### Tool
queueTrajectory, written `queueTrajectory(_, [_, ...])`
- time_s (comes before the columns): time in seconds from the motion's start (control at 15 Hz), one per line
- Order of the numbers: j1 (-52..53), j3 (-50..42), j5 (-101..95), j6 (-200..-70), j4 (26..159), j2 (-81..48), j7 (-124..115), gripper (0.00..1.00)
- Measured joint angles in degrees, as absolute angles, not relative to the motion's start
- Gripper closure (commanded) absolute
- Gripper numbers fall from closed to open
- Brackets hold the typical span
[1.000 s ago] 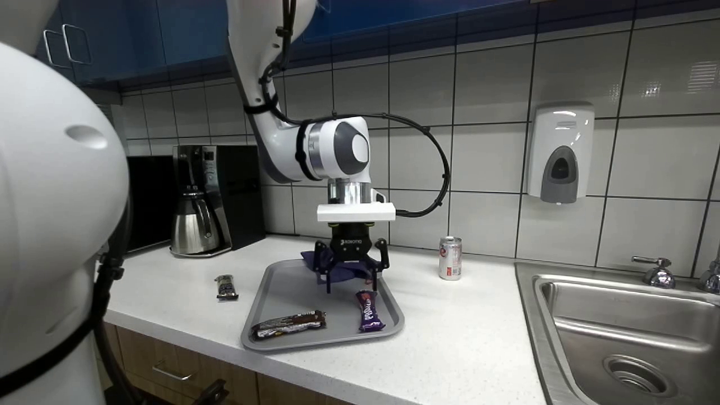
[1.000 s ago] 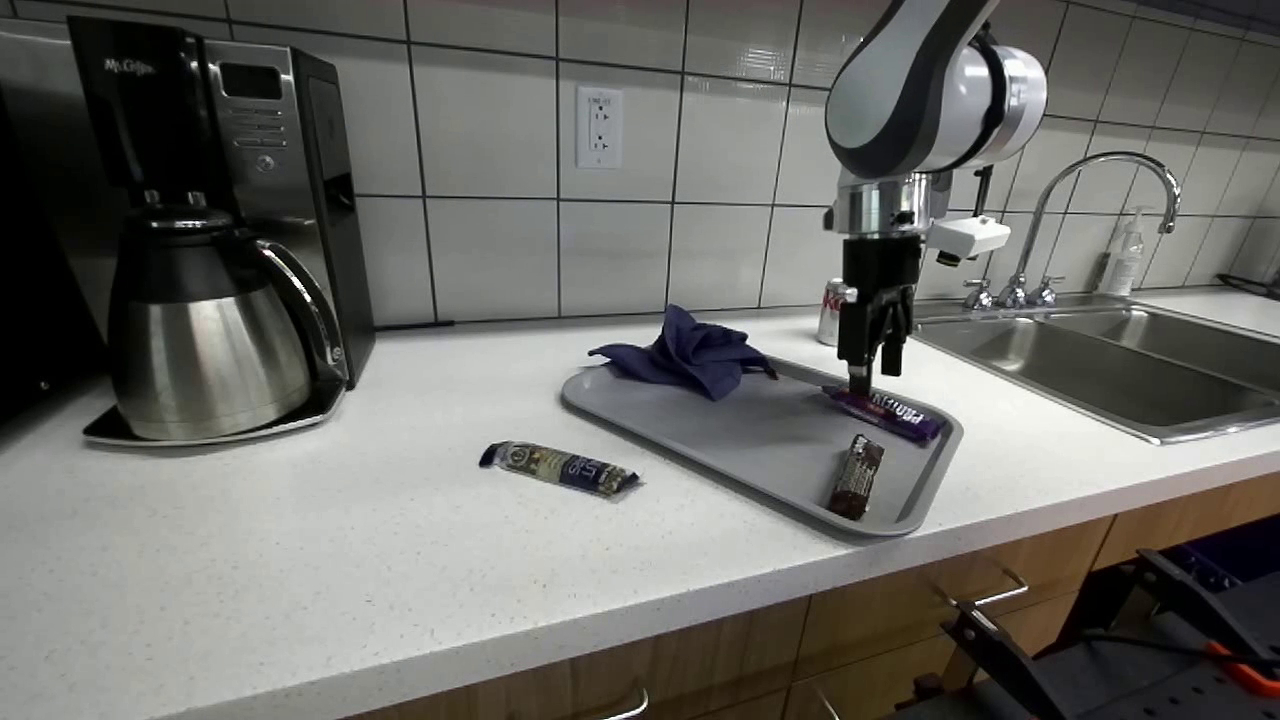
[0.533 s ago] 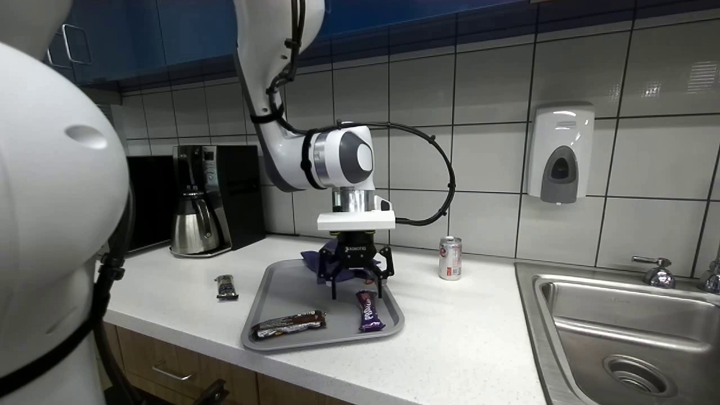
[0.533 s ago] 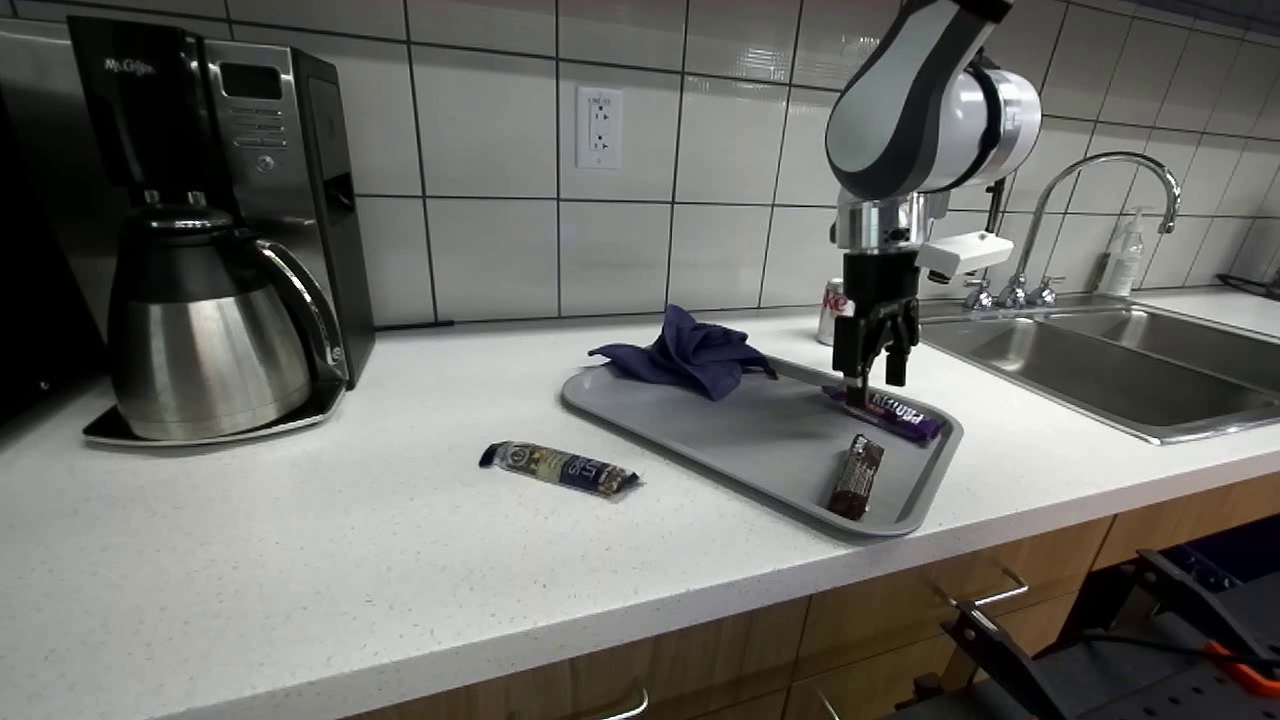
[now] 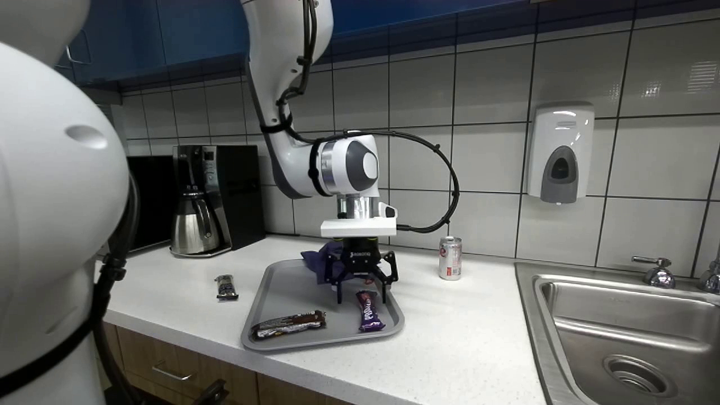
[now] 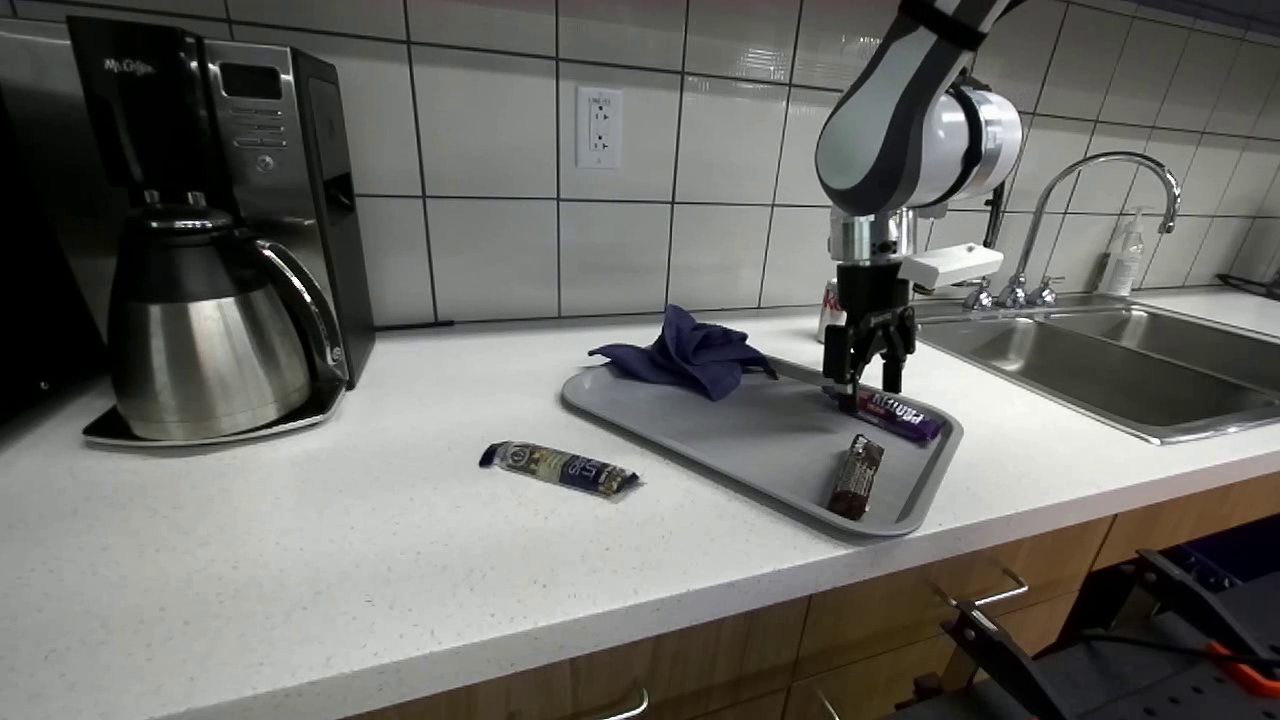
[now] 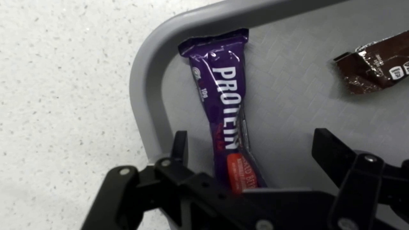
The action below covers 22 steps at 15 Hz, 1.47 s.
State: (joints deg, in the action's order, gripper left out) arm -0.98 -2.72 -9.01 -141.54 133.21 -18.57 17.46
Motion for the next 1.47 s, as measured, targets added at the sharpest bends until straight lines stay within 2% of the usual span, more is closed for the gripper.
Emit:
queueTrajectory(0.2, [-1.0,-2.7,-9.0,-141.5,132.3,-19.8,17.0,0.00])
queueTrajectory(0.27, [-1.0,-2.7,-9.0,-141.5,132.0,-20.2,16.9,0.25])
queueTrajectory(0.33, [-1.0,-2.7,-9.0,-141.5,131.8,-20.4,16.9,0.28])
queueTrajectory(0.4, [-1.0,-2.7,-9.0,-141.5,131.6,-20.7,16.9,0.35])
queueTrajectory(0.73, [-1.0,-2.7,-9.0,-141.5,130.9,-21.4,16.9,0.75])
queueTrajectory(0.93, [-1.0,-2.7,-9.0,-141.5,130.7,-21.4,16.9,0.95])
queueTrajectory(1.47, [-1.0,-2.7,-9.0,-141.5,130.3,-21.1,16.9,0.95])
